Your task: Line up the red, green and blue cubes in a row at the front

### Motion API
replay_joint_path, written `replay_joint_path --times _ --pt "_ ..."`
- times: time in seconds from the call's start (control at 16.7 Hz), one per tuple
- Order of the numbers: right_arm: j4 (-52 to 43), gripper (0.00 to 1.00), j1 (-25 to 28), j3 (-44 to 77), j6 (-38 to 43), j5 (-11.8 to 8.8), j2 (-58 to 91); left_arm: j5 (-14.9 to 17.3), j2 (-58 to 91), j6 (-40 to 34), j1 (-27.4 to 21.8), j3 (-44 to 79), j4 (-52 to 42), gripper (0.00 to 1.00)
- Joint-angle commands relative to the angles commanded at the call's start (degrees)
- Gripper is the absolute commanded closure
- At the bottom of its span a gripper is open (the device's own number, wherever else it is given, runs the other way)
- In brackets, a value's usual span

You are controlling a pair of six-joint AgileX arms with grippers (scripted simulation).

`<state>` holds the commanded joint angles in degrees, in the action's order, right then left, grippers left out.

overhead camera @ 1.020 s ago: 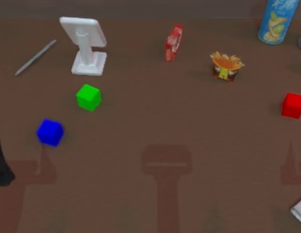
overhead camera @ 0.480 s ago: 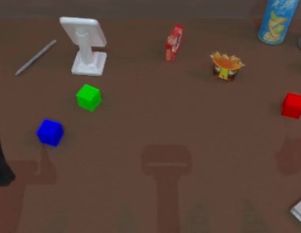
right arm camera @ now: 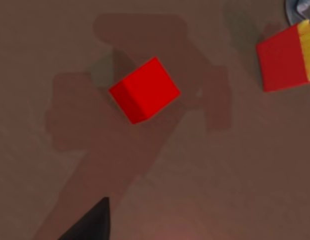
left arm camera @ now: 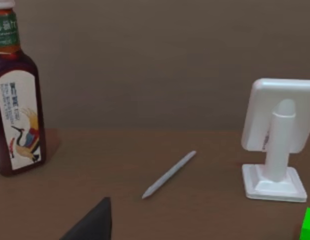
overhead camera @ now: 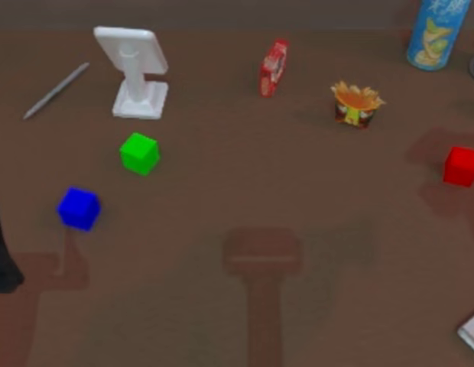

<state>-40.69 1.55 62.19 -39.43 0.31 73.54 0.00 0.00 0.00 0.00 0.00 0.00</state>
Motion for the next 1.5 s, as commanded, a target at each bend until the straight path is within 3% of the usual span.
replay_joint_path --times 0.36,0.72,1.2,1.5 --pt "-18.65 0.00 0.75 27.46 -17.84 0.19 32.94 0.00 0.00 0.00 0.00 0.00 0.00 0.00" --pt "-29.24 0.00 1.20 45.61 -28.69 -0.03 52.92 0.00 0.00 0.00 0.00 0.00 0.00 0.00" --pt "-30.47 0.00 0.98 48.15 -30.35 -0.09 55.61 0.00 0.00 0.00 0.00 0.00 0.00 0.00" --pt "-21.17 0.00 1.26 41.82 -30.30 -0.08 58.24 0.00 0.00 0.00 0.00 0.00 0.00 0.00"
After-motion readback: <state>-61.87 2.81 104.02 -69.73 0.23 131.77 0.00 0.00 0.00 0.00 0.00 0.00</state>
